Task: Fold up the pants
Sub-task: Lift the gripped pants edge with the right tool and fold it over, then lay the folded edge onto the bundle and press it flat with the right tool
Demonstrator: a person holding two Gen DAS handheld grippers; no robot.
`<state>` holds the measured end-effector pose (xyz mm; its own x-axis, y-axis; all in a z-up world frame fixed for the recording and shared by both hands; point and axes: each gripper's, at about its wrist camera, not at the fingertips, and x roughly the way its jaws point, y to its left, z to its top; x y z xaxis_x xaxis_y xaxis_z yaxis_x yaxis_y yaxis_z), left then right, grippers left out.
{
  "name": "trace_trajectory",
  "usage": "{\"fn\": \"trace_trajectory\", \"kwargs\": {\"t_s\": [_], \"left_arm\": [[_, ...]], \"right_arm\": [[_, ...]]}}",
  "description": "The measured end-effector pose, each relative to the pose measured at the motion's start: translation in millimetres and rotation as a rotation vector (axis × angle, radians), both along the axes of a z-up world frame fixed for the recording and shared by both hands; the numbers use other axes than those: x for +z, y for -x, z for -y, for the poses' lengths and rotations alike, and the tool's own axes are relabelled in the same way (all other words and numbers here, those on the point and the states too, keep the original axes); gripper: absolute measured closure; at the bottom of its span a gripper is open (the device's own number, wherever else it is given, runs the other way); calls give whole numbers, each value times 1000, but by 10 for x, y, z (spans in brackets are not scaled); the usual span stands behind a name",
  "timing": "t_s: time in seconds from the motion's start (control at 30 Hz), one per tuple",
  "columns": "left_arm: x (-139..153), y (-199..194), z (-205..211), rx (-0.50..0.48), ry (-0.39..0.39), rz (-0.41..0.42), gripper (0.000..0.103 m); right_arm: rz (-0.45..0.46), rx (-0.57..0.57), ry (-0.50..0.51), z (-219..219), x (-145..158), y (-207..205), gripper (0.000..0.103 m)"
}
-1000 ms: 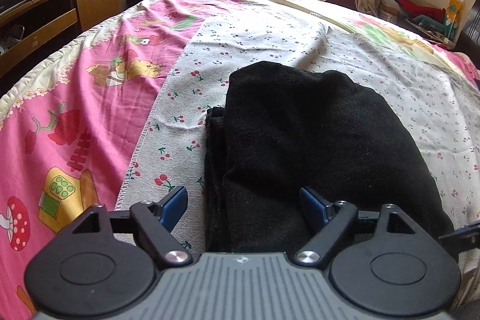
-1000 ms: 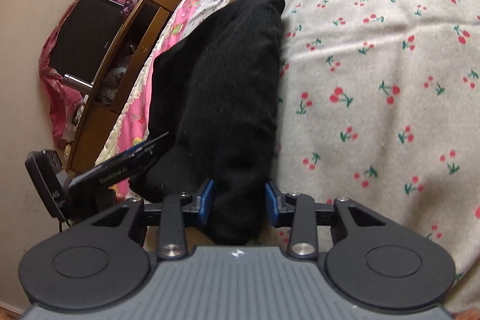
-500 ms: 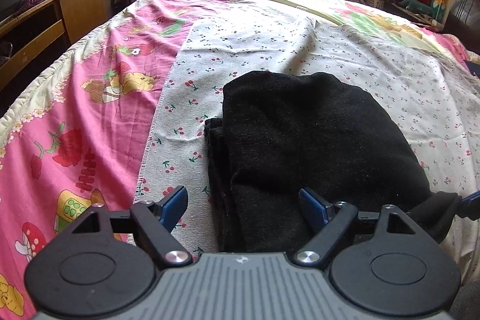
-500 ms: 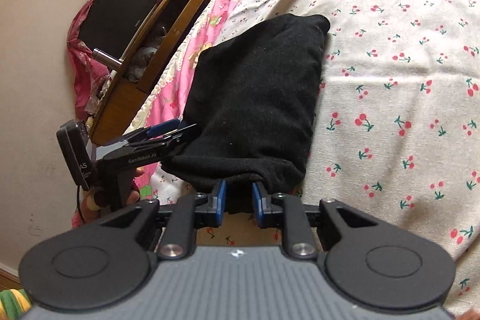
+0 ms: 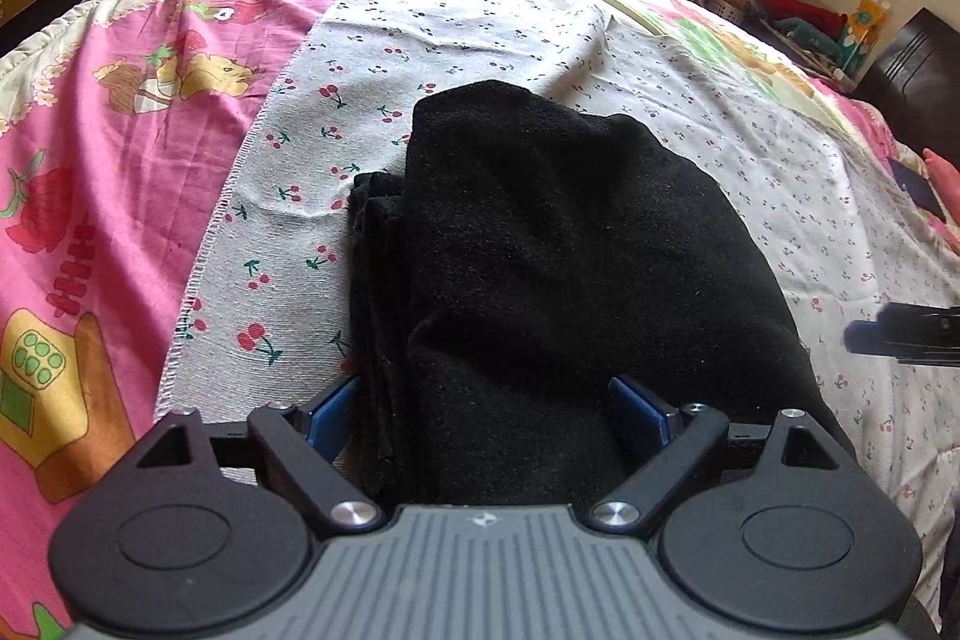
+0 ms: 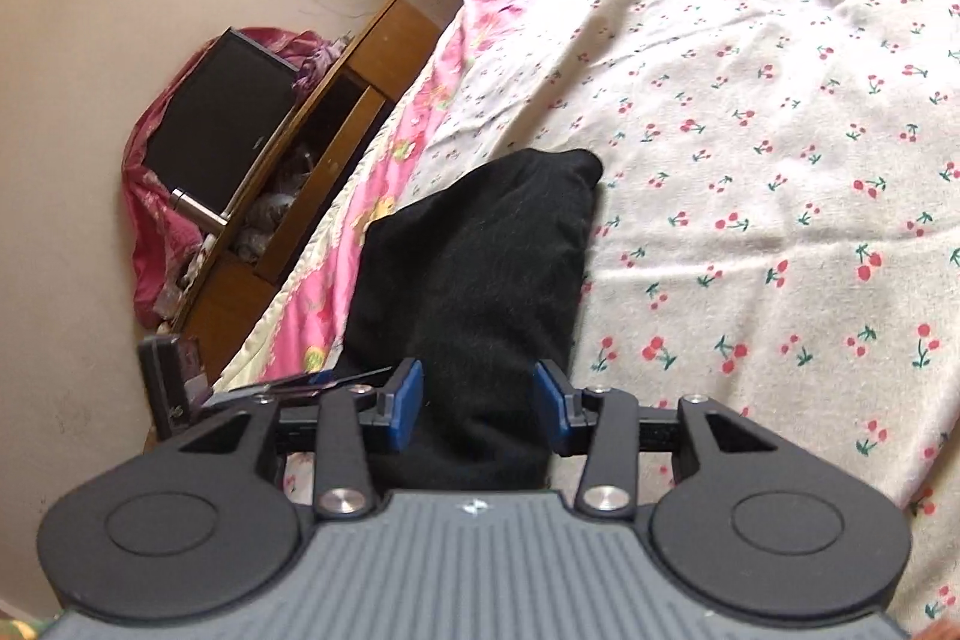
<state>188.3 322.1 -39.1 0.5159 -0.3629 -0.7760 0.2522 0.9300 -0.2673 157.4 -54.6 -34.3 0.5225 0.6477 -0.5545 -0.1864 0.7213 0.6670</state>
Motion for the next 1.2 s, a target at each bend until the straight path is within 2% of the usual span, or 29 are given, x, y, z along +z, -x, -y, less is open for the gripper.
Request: {"fn": "trace_trajectory", "kwargs": {"t_s": [0.13, 0.2, 0.27, 0.33, 0.4, 0.47, 0.5, 0.53, 0.57, 0.67, 0.73, 0.8, 1.0, 1.1, 1.13, 1.2], "left_arm": [[-31, -34, -10, -7, 11, -5, 0], [-64, -74, -5, -12, 23, -8, 0], [-131, -151, 2, -2, 52, -23, 0], [-171, -199, 32, 7, 68, -24, 0], [-150, -182, 94, 22, 56, -12, 0], [-78, -102, 143, 24, 39, 4, 0], [-38, -62, 162, 17, 28, 12, 2], [30, -9, 189, 7, 16, 22, 7], [85, 32, 212, 5, 8, 31, 9], [226, 131, 263, 17, 27, 45, 16], [300, 197, 319, 13, 61, 38, 25], [350, 262, 439, -12, 103, 20, 26], [515, 452, 1241, -183, 214, 54, 27], [463, 466, 1735, -256, 273, 68, 27], [401, 461, 1915, -274, 278, 64, 27], [205, 464, 2327, -319, 193, 61, 28]], "right_arm": [[-59, -9, -59, -133, -384, -355, 60], [-78, 32, -86, -236, -538, -480, 51], [-72, 37, -86, -310, -619, -580, 51], [-89, 33, -137, -334, -684, -680, 51], [-92, 35, -135, -378, -684, -731, 52], [-66, 40, -99, -425, -561, -668, 67], [-38, 52, -90, -434, -482, -608, 70], [-20, 65, -107, -424, -414, -547, 76], [-13, 77, -146, -390, -356, -488, 80], [0, 82, -191, -319, -217, -363, 82], [7, 81, -208, -258, -126, -271, 83], [18, 75, -215, -127, -8, -144, 83], [46, -35, -178, 647, 441, 361, 83], [71, -140, -99, 1137, 607, 669, 83], [73, -180, -77, 1272, 615, 744, 83], [59, -266, -8, 1583, 538, 860, 82]]}}
